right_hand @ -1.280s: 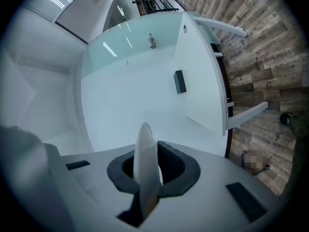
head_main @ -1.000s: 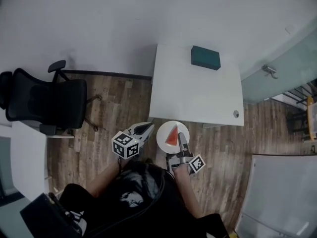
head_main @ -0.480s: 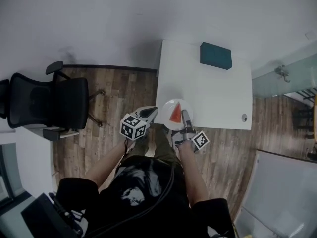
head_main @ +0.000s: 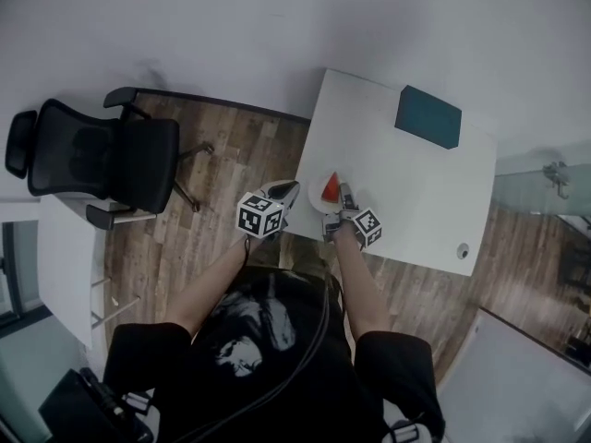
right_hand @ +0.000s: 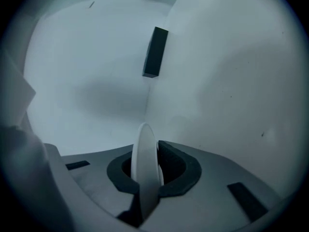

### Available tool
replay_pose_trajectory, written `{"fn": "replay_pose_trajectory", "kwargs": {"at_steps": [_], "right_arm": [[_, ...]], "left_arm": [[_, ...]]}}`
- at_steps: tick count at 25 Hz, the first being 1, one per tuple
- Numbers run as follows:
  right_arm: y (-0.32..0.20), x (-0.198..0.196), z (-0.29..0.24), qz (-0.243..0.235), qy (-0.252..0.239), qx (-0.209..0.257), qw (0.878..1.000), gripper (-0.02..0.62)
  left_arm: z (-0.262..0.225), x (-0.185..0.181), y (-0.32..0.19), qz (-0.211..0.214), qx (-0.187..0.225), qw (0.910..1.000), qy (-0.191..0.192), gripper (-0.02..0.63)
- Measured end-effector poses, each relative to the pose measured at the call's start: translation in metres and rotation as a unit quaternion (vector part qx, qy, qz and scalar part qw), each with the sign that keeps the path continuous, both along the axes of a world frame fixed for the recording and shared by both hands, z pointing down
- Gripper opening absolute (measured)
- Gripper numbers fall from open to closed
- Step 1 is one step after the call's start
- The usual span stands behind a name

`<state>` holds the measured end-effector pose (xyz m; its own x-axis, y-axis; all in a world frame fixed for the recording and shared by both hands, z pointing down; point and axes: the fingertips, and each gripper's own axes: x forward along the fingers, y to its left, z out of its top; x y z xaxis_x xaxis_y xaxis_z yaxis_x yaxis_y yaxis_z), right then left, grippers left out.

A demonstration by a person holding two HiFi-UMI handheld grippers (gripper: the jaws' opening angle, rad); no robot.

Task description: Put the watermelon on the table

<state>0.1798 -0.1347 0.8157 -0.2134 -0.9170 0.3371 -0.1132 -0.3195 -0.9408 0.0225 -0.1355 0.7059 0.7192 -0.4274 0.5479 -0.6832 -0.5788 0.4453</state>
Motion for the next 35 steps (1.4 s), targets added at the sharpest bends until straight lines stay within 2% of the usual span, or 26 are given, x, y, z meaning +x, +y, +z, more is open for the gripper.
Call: {"fn": "replay_pose_trajectory", "kwargs": {"at_steps": [3,6,9,12,16,18,19,22,23,24,27,29,31,32,34,35], "right_arm": [[-0.008,0.008,0.031,0.014,-0.002,-0.045,0.999,0.025],[-0.031,0.007,0.038,0.029,0.003,-0.047,0.998,0.025],[-0.056,0.003,0.037,0.005,0.059,-0.065,0.996,0.025],[-0.063,0.01,0.035,-0.035,0.126,-0.098,0.987,0.026],[-0.064,0.026,0.034,-0.101,0.275,-0.13,0.947,0.074],[-0.063,0.031,0.032,-0.126,0.34,-0.141,0.921,0.123],[-0.063,0.032,0.029,-0.141,0.38,-0.144,0.903,0.151],[-0.059,0.041,0.021,-0.175,0.497,-0.134,0.839,0.173],[-0.057,0.045,0.016,-0.179,0.522,-0.124,0.825,0.173],[-0.053,0.047,0.007,-0.181,0.539,-0.11,0.815,0.173],[-0.039,0.039,-0.04,-0.184,0.567,-0.044,0.801,0.172],[-0.021,0.03,-0.082,-0.183,0.588,-0.002,0.788,0.17],[0.004,0.021,-0.125,-0.172,0.606,0.031,0.776,0.131],[0.017,0.015,-0.145,-0.166,0.614,0.044,0.77,0.1],[0.042,0.004,-0.181,-0.15,0.625,0.063,0.763,0.041],[0.053,0.001,-0.196,-0.138,0.628,0.068,0.763,0.02]], "left_arm": [[0.008,-0.01,0.015,-0.008,-0.022,0.9997,-0.004,0.006],[0.02,-0.026,0.023,-0.009,-0.056,0.9983,-0.006,0.006],[0.023,-0.039,0.022,-0.002,-0.076,0.9971,-0.006,0.006],[0.02,-0.037,0.024,0.009,-0.083,0.9965,0.003,0.006],[0.015,-0.029,0.018,0.032,-0.069,0.9971,0.001,0.006],[0.011,-0.028,0.014,0.043,-0.061,0.9972,0.001,0.006],[0.009,-0.03,0.012,0.049,-0.057,0.9972,0.001,0.006],[0.004,-0.032,0.009,0.063,-0.05,0.9968,0.003,0.006],[0.003,-0.031,0.008,0.066,-0.049,0.9966,0.005,0.006],[0.002,-0.03,0.009,0.068,-0.049,0.9965,0.009,0.006],[-0.009,-0.027,0.006,0.075,-0.041,0.996,0.024,0.006],[-0.023,-0.023,0.001,0.092,-0.012,0.9953,0.026,0.006],[-0.038,-0.018,-0.004,0.121,0.055,0.9911,-0.003,0.006],[-0.045,-0.016,-0.006,0.138,0.097,0.9853,-0.027,0.006],[-0.063,-0.007,-0.008,0.168,0.18,0.9672,-0.062,0.006],[-0.074,-0.002,-0.009,0.178,0.213,0.9583,-0.067,0.006]]}}
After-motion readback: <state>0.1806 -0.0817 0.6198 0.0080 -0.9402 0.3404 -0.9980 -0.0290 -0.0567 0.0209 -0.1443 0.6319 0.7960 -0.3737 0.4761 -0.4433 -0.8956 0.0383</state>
